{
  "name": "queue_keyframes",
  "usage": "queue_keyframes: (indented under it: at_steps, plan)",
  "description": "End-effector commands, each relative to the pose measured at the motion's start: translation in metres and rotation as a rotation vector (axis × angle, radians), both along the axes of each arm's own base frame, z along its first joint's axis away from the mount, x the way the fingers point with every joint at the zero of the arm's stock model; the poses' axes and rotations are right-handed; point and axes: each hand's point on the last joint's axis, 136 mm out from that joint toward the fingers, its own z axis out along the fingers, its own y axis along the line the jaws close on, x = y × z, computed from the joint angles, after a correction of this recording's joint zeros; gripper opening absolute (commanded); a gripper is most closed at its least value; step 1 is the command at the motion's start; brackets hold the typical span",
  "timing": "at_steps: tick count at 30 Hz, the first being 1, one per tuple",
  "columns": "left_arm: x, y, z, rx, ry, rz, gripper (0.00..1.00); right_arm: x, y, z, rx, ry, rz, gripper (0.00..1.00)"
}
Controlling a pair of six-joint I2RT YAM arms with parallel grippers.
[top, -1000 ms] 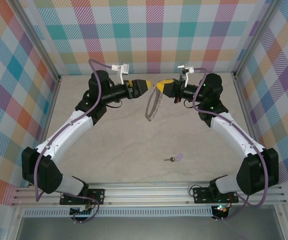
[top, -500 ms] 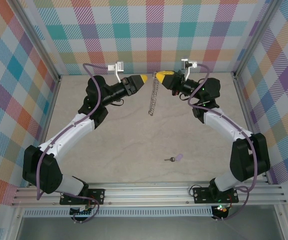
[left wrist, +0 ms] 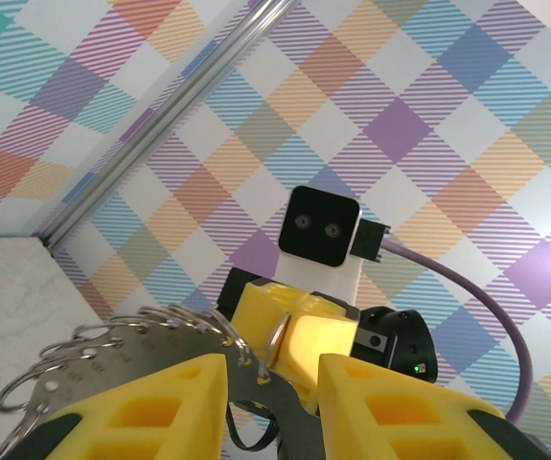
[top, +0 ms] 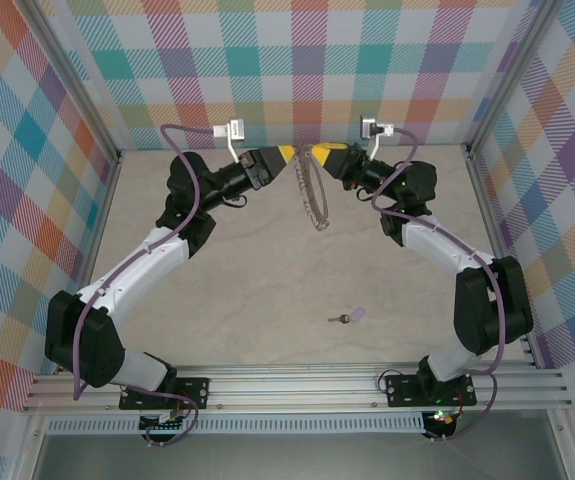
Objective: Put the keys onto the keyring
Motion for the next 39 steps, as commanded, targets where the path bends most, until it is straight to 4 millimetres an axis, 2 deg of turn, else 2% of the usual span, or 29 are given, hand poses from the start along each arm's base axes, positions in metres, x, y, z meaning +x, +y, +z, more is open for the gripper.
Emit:
queue_keyframes:
  at_steps: [1, 10, 17, 26, 32, 37, 39]
  plan:
    - [-0.008, -0.005, 0.016, -0.026, -0.054, -0.041, 0.31, -0.006, -0.005, 0.010, 0.041, -0.045, -0.003, 0.00]
    - [-0.003, -0.021, 0.004, -0.003, -0.027, -0.076, 0.31, -0.006, -0.004, 0.003, 0.035, -0.026, 0.008, 0.00]
    - [-0.001, -0.027, 0.005, -0.006, -0.035, -0.086, 0.31, -0.005, -0.003, -0.001, 0.030, -0.013, 0.010, 0.00]
    - [-0.004, -0.031, 0.007, -0.009, -0.047, -0.096, 0.36, -0.002, -0.001, -0.005, 0.027, 0.001, 0.021, 0.00]
    - [-0.004, -0.036, 0.006, -0.007, -0.049, -0.110, 0.31, -0.001, -0.001, -0.007, 0.030, 0.013, 0.028, 0.00]
    - [-0.006, -0.037, 0.007, -0.005, -0.054, -0.115, 0.19, -0.001, -0.001, -0.008, 0.028, 0.015, 0.028, 0.00]
    - [-0.006, -0.037, 0.007, -0.003, -0.055, -0.112, 0.18, -0.001, -0.001, -0.008, 0.026, 0.015, 0.026, 0.00]
